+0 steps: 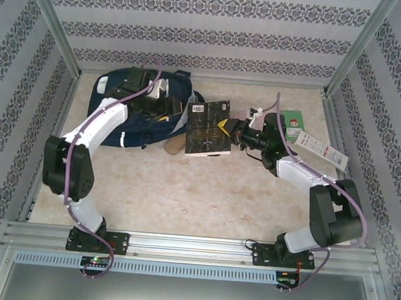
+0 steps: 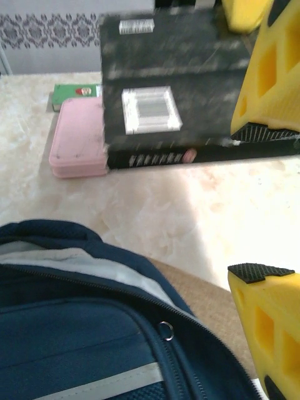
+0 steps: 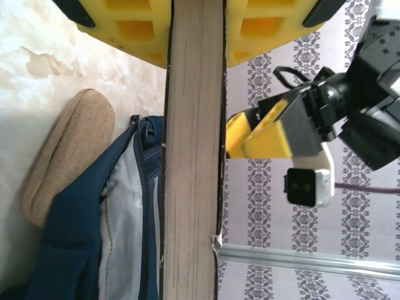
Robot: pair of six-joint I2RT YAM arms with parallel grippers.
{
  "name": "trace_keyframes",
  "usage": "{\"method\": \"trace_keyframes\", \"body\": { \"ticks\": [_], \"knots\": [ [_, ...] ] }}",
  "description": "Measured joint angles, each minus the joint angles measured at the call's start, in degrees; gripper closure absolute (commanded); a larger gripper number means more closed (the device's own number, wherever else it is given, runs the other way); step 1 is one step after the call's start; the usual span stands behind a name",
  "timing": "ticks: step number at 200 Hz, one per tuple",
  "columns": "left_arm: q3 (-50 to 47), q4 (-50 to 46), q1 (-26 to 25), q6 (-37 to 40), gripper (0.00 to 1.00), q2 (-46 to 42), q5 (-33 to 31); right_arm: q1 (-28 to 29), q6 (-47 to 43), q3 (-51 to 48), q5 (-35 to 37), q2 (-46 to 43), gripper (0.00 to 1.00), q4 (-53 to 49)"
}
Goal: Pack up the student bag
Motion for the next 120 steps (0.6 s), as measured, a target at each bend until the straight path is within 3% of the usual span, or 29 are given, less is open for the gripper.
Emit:
{"method": "trace_keyframes", "body": {
  "ticks": [30,75,120],
  "knots": [
    [0.09,2.16,-0.07,-3.32,0.34,4.61,3.52,-0.72,-1.22,0.04,0.17,-0.44,1.0,-1.51],
    [-6.14,14.14,-1.2,-15.52,0.33,4.61,8.98,-1.31,-0.81,0.74,0.2,0.9,1.0,-1.46],
    [-12.09,28.09,-1.57,-27.36,0.34,4.24,9.22,-1.84,-0.72,2.49,0.68,2.51,1.0,-1.2]
  ]
}}
